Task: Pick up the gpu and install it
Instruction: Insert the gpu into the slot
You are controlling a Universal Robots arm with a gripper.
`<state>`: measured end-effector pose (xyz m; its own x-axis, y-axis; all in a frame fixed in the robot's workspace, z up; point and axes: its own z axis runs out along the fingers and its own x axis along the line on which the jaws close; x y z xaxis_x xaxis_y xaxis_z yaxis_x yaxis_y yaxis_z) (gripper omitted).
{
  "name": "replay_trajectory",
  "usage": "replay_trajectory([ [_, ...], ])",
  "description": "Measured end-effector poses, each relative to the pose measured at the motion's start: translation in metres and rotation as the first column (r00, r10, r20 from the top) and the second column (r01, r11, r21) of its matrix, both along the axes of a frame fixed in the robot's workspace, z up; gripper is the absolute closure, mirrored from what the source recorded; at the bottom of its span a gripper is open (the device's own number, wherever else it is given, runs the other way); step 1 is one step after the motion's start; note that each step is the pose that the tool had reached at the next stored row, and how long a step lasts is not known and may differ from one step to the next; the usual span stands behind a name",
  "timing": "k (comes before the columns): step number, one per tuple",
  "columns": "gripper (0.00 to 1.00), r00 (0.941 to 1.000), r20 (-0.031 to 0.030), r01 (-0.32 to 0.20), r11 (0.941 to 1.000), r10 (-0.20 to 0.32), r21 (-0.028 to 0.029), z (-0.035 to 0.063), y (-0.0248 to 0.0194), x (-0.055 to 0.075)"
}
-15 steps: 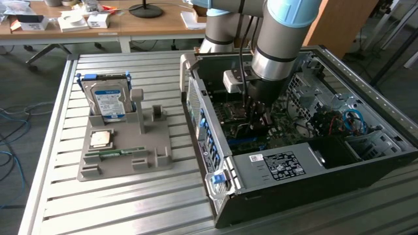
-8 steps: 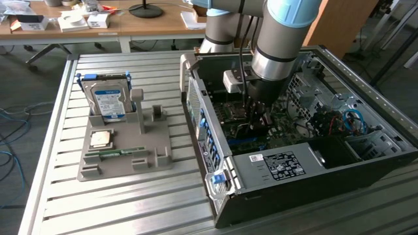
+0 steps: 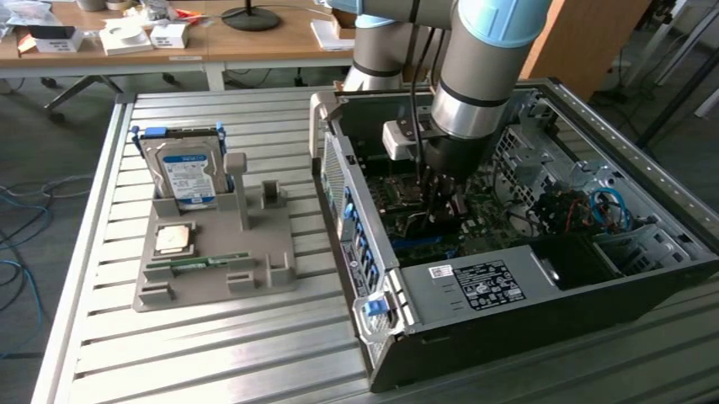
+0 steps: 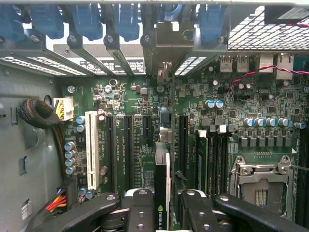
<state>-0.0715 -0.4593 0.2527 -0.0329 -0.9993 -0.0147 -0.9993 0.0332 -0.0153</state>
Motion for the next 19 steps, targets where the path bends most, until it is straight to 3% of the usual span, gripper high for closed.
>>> replay_trajectory([
  [19, 0.74, 1.0, 0.0, 0.0, 1.0, 0.0, 0.0, -0.0015, 0.0, 0.0],
])
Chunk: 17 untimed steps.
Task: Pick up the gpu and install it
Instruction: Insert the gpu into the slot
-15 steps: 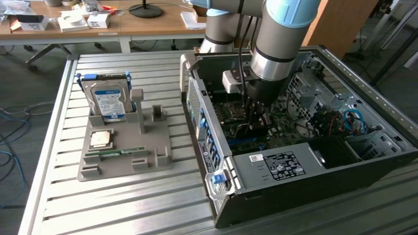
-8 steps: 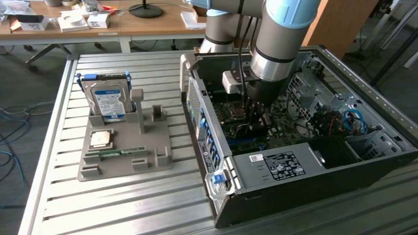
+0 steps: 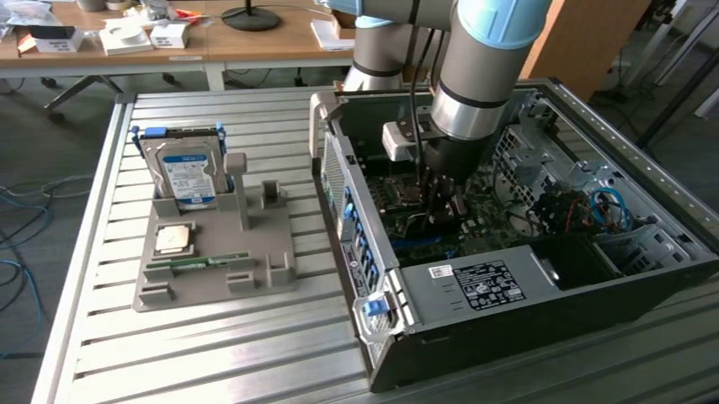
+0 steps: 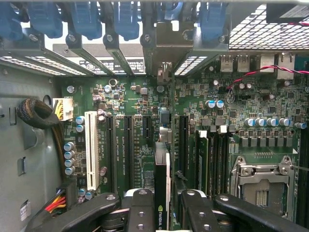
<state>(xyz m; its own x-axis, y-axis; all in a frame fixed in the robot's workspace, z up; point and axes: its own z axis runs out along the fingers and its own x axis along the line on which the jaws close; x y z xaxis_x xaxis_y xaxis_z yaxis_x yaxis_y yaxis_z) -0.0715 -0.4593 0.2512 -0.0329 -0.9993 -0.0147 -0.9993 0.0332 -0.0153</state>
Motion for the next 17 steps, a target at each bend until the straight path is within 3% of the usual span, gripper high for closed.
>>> replay_trajectory([
  [13, 0.74, 1.0, -0.0004, 0.0, 1.0, 0.0, 0.0, -0.0002, 0.0, -0.0001],
  [17, 0.66, 1.0, 0.0, 0.0, 1.0, 0.0, 0.0, -0.0002, 0.0, -0.0001],
])
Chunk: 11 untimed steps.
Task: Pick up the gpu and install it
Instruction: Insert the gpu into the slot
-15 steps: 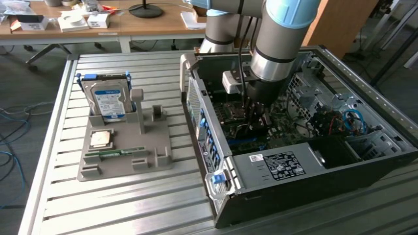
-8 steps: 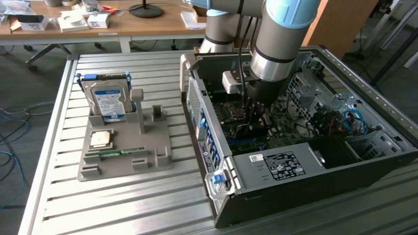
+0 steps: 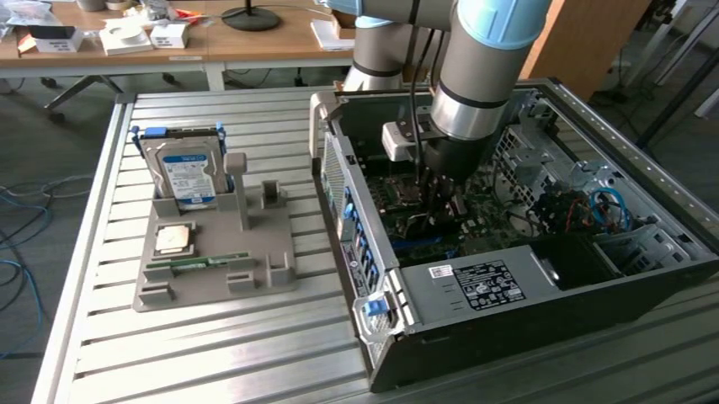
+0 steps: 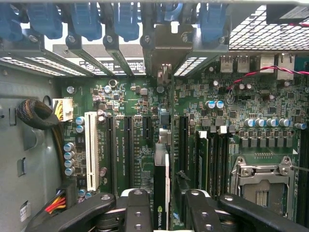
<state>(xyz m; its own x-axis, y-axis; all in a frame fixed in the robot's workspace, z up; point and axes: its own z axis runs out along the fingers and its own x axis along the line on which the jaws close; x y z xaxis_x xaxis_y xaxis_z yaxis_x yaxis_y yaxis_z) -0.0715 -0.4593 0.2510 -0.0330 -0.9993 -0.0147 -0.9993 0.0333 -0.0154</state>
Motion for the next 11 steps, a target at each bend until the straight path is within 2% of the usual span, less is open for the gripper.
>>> replay_trajectory([
  [4, 0.66, 1.0, 0.0, 0.0, 1.0, 0.0, 0.0001, 0.001, 0.0001, 0.0],
  [11, 0.66, 1.0, 0.0, 0.0, 1.0, 0.0, 0.0006, 0.0144, 0.0, 0.0],
])
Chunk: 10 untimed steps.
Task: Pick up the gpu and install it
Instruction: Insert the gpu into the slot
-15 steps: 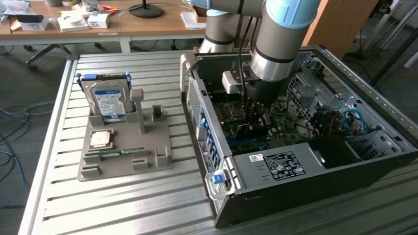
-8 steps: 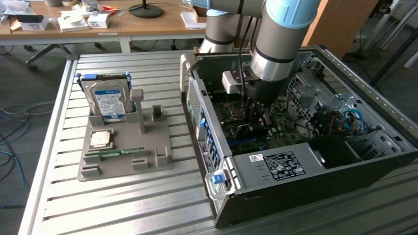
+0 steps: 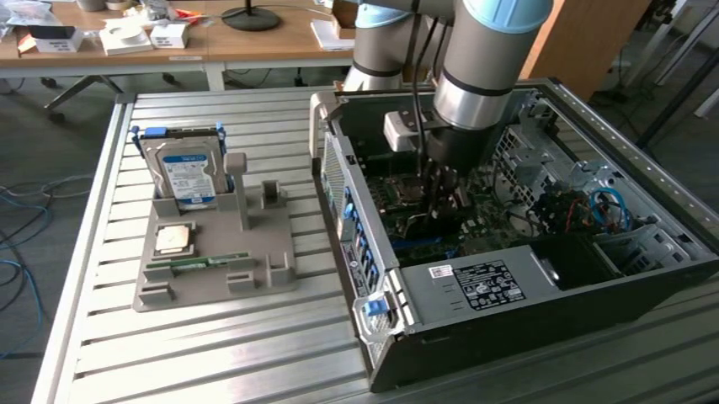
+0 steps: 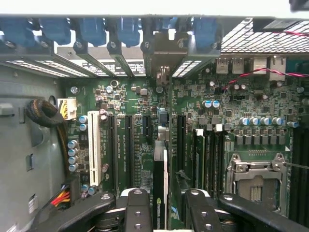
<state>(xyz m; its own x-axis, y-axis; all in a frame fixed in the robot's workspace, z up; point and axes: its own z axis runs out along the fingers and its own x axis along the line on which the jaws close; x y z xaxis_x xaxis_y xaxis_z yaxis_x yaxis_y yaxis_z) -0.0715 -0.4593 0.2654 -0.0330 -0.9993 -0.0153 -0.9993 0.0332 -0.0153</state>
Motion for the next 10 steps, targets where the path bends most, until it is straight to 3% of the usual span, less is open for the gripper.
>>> replay_trajectory([
  [10, 0.66, 1.0, 0.0, 0.0, 1.0, 0.0, 0.0003, 0.0229, 0.0007, 0.0],
])
